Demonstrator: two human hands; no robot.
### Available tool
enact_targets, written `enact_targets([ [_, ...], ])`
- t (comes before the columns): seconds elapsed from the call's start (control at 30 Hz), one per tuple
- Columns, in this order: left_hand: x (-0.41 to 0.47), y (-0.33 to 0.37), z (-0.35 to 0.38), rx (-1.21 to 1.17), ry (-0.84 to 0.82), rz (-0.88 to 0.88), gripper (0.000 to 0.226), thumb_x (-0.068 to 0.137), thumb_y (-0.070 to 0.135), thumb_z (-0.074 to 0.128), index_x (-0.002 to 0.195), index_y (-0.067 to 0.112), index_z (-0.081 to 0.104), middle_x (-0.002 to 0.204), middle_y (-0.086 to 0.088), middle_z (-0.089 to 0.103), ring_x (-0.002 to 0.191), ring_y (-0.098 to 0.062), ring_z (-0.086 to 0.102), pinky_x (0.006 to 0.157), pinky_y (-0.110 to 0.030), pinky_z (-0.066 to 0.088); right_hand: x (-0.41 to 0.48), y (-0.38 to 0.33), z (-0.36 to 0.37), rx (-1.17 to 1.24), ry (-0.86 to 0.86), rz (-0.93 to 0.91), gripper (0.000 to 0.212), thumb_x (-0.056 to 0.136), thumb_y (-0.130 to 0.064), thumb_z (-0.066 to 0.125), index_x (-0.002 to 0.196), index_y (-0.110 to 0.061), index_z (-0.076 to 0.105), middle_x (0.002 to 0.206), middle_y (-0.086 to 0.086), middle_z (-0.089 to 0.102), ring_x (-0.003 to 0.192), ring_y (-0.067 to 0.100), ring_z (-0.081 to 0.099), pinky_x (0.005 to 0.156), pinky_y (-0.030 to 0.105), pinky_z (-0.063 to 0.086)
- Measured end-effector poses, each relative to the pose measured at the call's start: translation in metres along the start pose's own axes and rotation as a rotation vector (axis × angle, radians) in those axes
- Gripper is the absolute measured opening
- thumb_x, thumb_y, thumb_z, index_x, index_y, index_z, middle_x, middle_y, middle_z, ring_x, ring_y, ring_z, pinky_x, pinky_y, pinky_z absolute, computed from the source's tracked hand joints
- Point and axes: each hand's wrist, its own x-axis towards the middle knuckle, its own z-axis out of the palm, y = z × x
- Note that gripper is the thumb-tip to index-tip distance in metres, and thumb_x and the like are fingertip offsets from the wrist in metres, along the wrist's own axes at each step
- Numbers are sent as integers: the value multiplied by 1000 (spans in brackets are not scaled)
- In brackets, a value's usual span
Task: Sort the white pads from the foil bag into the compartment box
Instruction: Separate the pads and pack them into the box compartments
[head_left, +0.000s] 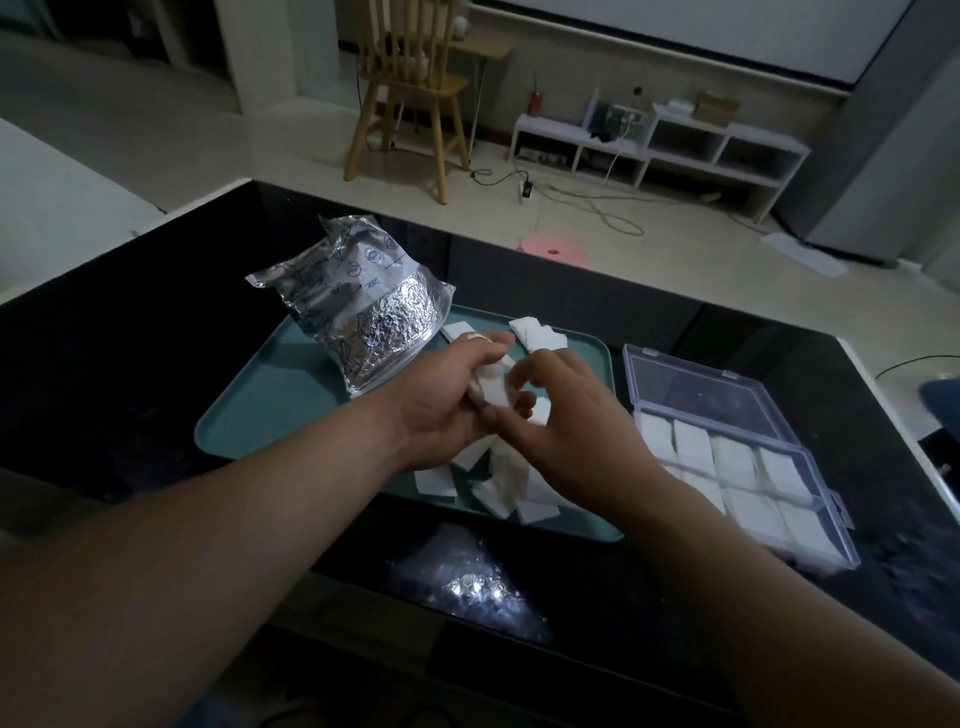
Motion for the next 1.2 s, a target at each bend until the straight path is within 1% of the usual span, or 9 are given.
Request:
enact_targets([
  [0.2,-1,-2,0,78,-58,-40,23,105,20,46,124,20,59,95,-6,67,76,-18,58,79,-38,51,2,3,-4,27,12,-1,12,100,-40,61,99,-29,66,106,-15,61,96,6,56,80,28,47],
  [0.33,0,-3,0,164,-148,-119,29,105,30,45,120,19,67,102,0,71,73,-11,61,64,-28,54,0,0,-4,61,62,34,7,98,-33,64,97,-26,62,101,-15,68,94,5,61,81,27,51],
  [0.4,1,-4,-2,188,-164,-155,35,105,36,44,119,18,70,110,-4,68,76,-13,59,60,-27,48,2,-2,-6,95,85,61,9,98,-29,65,93,-24,59,89,-15,66,84,1,61,73,23,51],
  [0.5,0,-2,-4,164,-126,-189,35,104,40,45,102,15,69,84,-8,59,70,-19,56,57,-26,43,5,-4,-11,172,148,122,10,98,-20,64,94,-19,56,77,-11,59,73,-3,59,61,18,45],
  [0.67,3,1,-2,-56,-12,-153,24,102,41,52,91,20,58,83,-12,59,84,-28,64,54,-29,55,7,-2,-14,116,289,151,11,103,-22,60,113,-25,63,88,-14,65,80,7,65,73,37,61],
  [0.83,4,-1,3,-127,-128,-167,55,109,47,34,116,2,65,111,-18,68,102,-26,65,97,-38,53,1,-7,-7,2,36,15,29,103,-50,51,118,-34,68,103,-14,66,97,8,59,89,43,52],
  [0.93,1,-1,2,-70,-153,-199,67,109,50,28,115,-4,67,105,-20,72,93,-28,73,77,-35,62,-2,-7,-8,44,-78,-32,41,101,-66,47,122,-37,67,106,-17,69,98,4,64,89,37,55],
  [1.03,2,0,0,-73,-99,-190,59,109,50,30,111,0,62,102,-20,67,93,-27,65,95,-42,54,-1,-6,-13,123,-104,-3,27,106,-43,54,102,-23,72,89,-5,73,81,10,64,78,41,54],
  [1.2,-3,1,2,-78,-56,-165,59,110,44,30,112,-3,65,108,-22,73,93,-29,72,89,-45,58,3,2,-21,360,-107,169,29,107,-33,57,100,-15,77,91,6,77,89,28,71,85,48,58],
])
